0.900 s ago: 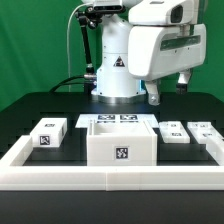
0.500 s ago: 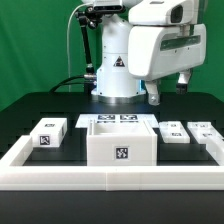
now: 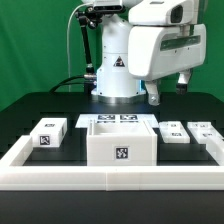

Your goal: Assemble cabinet

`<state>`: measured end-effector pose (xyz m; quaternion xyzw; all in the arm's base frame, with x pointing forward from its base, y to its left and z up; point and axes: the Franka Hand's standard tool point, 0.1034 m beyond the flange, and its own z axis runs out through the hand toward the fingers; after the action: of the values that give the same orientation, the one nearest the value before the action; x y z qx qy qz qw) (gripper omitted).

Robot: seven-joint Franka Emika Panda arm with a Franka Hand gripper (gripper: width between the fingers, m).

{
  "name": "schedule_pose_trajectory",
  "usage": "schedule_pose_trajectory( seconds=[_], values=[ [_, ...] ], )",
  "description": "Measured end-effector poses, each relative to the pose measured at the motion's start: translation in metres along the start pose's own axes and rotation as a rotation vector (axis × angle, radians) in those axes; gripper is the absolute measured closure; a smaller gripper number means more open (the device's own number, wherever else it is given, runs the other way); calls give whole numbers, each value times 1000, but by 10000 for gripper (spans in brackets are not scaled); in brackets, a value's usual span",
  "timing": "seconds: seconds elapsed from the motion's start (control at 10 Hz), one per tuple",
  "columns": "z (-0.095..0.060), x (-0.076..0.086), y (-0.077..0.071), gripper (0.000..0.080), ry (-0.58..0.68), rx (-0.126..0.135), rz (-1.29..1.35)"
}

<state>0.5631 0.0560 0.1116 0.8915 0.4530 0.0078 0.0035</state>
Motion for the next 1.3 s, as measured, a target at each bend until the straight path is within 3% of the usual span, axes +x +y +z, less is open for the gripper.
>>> schedule_pose_trajectory(
  seconds=[0.2, 0.3, 0.7, 0.9, 1.3],
  values=[
    [11, -14, -13, 3, 9, -33, -166],
    [13, -17, -15, 3, 10, -33, -171],
    [14, -21, -12, 3, 11, -27, -150],
    [17, -28, -9, 3, 18, -59, -311],
    [25, -41, -6, 3, -22, -59, -518]
  ],
)
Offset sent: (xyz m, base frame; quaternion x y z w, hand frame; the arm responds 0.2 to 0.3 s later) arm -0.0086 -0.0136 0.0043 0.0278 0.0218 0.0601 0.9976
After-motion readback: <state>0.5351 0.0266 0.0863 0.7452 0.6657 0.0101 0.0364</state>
